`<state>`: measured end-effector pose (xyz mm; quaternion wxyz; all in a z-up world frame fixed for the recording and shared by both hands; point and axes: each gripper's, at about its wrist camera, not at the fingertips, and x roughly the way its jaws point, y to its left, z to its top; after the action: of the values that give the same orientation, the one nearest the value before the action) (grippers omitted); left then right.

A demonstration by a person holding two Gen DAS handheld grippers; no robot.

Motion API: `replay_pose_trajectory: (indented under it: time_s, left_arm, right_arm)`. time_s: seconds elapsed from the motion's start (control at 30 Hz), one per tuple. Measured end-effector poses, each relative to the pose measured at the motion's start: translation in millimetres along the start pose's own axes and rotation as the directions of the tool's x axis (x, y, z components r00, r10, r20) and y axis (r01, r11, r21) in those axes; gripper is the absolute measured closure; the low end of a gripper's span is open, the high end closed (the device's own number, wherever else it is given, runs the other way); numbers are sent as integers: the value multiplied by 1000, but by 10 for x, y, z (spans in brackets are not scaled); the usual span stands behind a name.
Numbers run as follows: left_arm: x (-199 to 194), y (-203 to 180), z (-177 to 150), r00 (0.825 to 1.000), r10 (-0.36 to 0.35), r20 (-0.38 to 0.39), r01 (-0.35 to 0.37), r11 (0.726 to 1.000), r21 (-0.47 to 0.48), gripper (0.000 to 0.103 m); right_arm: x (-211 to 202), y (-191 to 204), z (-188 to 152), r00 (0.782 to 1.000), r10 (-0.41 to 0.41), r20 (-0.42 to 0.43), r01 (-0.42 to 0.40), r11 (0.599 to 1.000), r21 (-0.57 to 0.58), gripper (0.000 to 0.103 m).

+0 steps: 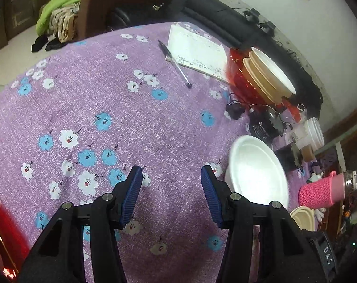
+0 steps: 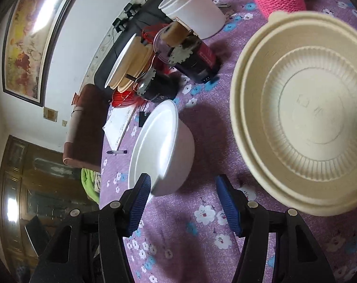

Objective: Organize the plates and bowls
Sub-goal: 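Move both grippers to the next white foam bowl near the beige bowl, then close both grippers on the rim of the white foam bowl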

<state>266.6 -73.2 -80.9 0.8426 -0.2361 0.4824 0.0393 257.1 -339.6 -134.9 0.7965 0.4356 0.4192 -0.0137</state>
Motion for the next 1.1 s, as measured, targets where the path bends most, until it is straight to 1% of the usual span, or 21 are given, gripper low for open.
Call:
replay_pose_trajectory:
  time_s: [0.1,0.13,0.17,0.23,0.27,0.3,0.33,0.4,0.53,0.6,0.67,0.73,0.77,0.87,0.93,1.0,1.1]
  left_arm:
    - [19,37,15,1000,-7,-11,7,1000,-14,53]
    - [21,44,15,1000,-10,-13,9,1000,-16,53]
    - [22,41,15,1000,-14,-17,14,1000,-15,53]
    - [26,42,13,999,-20,-26,20,1000,-12,53]
    - [31,45,16,999,-22,-31,22,1000,-12,53]
    - [36,51,18,999,-24,-38,24,1000,-13,53]
    - [38,63,22,999,-26,-44,26,1000,-15,53]
    - [30,90,35,998,-34,-50,32,999,-23,53]
    - [-6,112,57,997,-44,-69,42,999,-19,53]
    - [-24,88,53,995,-48,-83,49,999,1,53]
    - [-31,59,35,991,-62,-115,66,997,27,53]
    - [-49,37,-6,985,-84,-150,92,995,45,53]
    - [-76,25,-34,984,-88,-155,98,993,60,53]
    - [-226,19,-167,989,-76,-124,90,990,107,53]
    - [-309,43,-267,989,-91,-118,106,986,127,53]
    - [-337,76,-353,983,-118,-139,137,981,139,52]
    - [-319,125,-455,967,-151,-204,183,973,144,52]
  right_arm:
    - [53,26,0,1000,-22,19,22,1000,-2,45]
    - [79,32,4,999,-28,19,28,1000,-4,50]
    - [119,36,8,999,-38,15,38,999,-9,56]
    - [208,32,13,998,-67,-3,67,998,-23,82]
    - [249,18,8,997,-76,-17,75,997,-28,86]
    - [263,4,4,996,-83,-21,83,996,-28,92]
    - [263,-15,4,996,-86,-17,85,996,-24,96]
    - [237,-40,0,997,-76,-21,75,997,-20,97]
    - [95,-53,-29,996,-82,-31,80,995,-50,97]
    - [28,-82,-52,996,-71,-56,68,996,-53,97]
    - [-68,-109,-104,994,-73,-75,68,995,-67,97]
    - [-168,-118,-176,992,-102,-70,95,991,-99,97]
    - [-224,-126,-220,991,-123,-62,114,986,-122,97]
    - [-371,-135,-361,982,-185,-31,176,966,-189,97]
    - [-429,-179,-436,979,-200,-45,188,961,-203,97]
    - [-471,-242,-500,979,-190,-72,173,965,-196,97]
    - [-466,-272,-579,978,-174,-118,148,968,-203,96]
